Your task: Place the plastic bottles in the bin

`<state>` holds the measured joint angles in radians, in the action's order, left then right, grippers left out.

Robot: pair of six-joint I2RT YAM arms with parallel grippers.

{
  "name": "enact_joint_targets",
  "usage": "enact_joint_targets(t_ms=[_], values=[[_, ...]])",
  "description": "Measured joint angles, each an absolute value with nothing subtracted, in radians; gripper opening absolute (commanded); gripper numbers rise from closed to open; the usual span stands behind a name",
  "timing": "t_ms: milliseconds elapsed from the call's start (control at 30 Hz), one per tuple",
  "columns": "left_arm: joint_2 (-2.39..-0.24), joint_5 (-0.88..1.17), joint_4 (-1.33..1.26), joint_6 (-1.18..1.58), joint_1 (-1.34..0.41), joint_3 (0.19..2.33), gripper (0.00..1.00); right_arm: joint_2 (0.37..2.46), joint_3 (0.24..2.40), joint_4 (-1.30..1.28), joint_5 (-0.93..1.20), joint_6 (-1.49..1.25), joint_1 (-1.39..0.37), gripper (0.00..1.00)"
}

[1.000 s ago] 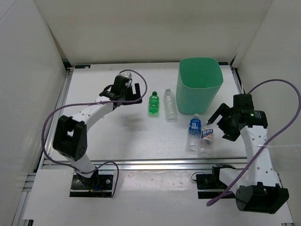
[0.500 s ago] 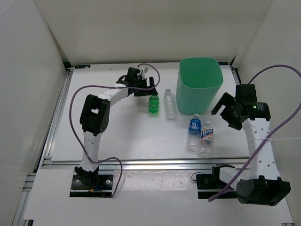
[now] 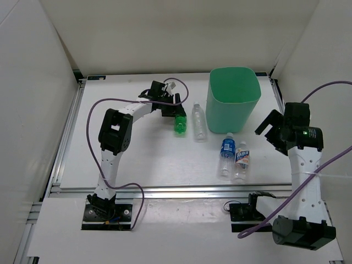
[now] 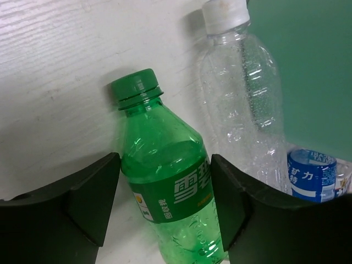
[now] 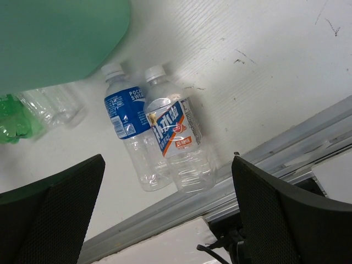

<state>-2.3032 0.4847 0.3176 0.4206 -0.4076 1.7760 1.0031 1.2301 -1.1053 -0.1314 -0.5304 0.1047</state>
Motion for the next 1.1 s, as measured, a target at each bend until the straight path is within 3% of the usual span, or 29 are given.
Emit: enact_joint_targets(t_ms=[200, 367, 800, 1100], values=[[-2.305, 0.516, 0.330, 0.419, -0.407, 1.771, 0.60, 1.023, 1.228, -1.107, -0.133, -0.530, 0.105, 1.00], [-2.306, 0.508, 0.353, 0.429, -0.400, 1.798, 0.58, 1.034, 1.227, -1.105, -0.133, -0.530, 0.105, 1.00], [-2.313, 0.372, 0.315, 0.559, -0.390, 2.549, 0.57, 1.010, 1.185, -1.103, -0.166, -0.530, 0.105, 1.00], [-2.346, 0.403, 0.131, 0.677, -0.529, 2.573, 0.63, 1.008, 1.182, -1.103, -0.181, -0.530, 0.105, 1.00]])
